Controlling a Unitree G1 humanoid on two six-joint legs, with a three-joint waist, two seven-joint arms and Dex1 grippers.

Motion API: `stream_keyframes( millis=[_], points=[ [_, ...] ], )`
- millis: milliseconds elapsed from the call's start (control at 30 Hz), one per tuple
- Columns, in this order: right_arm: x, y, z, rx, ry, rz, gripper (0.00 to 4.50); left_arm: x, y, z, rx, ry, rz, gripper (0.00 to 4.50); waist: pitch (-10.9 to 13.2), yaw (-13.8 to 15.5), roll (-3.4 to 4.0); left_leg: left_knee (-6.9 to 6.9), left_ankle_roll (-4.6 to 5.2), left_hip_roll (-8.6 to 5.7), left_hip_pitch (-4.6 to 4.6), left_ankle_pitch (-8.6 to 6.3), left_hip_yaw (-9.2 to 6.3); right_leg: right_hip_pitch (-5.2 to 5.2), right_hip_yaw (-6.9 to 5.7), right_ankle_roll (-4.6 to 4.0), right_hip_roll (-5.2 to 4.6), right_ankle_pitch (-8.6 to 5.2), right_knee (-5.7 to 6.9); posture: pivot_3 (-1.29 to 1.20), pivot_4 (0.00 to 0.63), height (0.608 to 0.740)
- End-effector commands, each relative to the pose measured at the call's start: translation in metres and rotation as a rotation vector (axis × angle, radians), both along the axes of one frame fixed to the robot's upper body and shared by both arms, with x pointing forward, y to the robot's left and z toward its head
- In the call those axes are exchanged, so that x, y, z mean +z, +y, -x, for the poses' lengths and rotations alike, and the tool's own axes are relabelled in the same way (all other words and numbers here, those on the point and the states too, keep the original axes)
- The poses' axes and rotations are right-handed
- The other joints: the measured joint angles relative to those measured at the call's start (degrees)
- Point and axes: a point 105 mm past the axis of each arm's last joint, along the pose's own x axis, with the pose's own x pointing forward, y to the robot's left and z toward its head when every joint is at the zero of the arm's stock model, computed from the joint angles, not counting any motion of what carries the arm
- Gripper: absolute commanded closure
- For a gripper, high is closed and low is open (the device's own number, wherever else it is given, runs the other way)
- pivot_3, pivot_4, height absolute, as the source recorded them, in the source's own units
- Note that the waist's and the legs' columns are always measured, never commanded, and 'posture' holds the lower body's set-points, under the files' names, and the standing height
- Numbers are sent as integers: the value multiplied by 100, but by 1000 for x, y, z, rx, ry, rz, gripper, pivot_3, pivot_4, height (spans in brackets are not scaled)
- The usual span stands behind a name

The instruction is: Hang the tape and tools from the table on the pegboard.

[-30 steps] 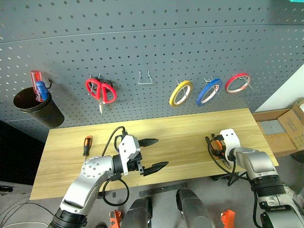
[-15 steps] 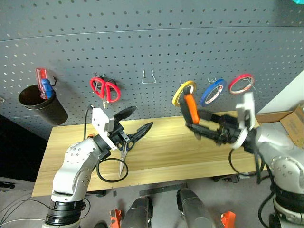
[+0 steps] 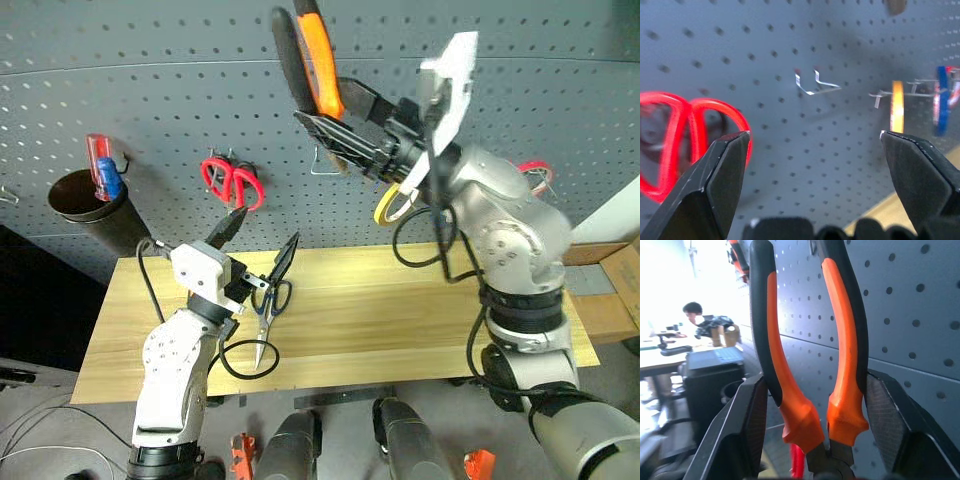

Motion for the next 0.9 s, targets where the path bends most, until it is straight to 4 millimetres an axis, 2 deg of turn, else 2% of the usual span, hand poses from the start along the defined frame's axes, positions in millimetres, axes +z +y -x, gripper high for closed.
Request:
stream_keyframes(
  millis=[33,167,433,667,900],
  points=[
    [28,9,5,-15,-134,-85,2151,12,-2,13,30,-86,3,0,-3,6,-4,1,0,1,0,0,2,-2,-2,-5,0,3,2,-22,181,740],
    [26,20,-11,-80,-167,-112,2151,13,-6,18,50,-104,24,0,-36,40,-7,4,-2,12,3,1,4,-4,-17,-12,3,7,10,2,177,740],
    [0,51,-28,-154,-207,-68,2151,8,-6,18,68,-96,31,0,-64,59,-9,3,-2,15,8,1,15,-8,-19,-13,4,8,14,12,185,740],
    [-13,42,-50,-273,-189,-85,2151,7,-6,18,66,-85,18,0,-65,109,-10,3,-4,18,8,1,15,-12,-30,-16,4,9,15,20,190,740],
    [-19,38,-53,-284,-173,-123,2151,8,-4,19,69,-80,17,0,-65,123,-9,2,-5,23,8,0,18,-15,-40,-17,4,10,17,31,196,740]
  ],
)
